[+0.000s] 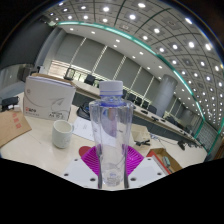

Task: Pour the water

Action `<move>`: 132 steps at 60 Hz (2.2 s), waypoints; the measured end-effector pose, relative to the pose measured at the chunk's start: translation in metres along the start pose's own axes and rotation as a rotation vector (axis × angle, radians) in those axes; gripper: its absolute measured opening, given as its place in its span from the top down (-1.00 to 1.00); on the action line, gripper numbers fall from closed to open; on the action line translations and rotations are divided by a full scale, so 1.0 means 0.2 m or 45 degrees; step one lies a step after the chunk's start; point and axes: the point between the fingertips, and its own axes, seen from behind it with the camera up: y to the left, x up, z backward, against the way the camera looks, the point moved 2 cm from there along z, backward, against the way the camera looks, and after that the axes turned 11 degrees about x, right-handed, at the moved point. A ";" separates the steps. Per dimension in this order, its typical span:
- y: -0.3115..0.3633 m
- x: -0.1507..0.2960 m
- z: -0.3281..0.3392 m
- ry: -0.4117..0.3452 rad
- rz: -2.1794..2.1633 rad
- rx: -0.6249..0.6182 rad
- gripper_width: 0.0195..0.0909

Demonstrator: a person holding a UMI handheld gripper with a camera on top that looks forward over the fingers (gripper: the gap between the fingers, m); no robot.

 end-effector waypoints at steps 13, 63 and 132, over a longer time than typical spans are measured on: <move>-0.15 0.33 -0.35 0.016 0.611 -0.205 0.73; 0.10 0.52 -0.84 0.074 2.088 -0.410 0.73; 0.29 -0.04 -0.95 -0.185 -0.303 0.705 0.57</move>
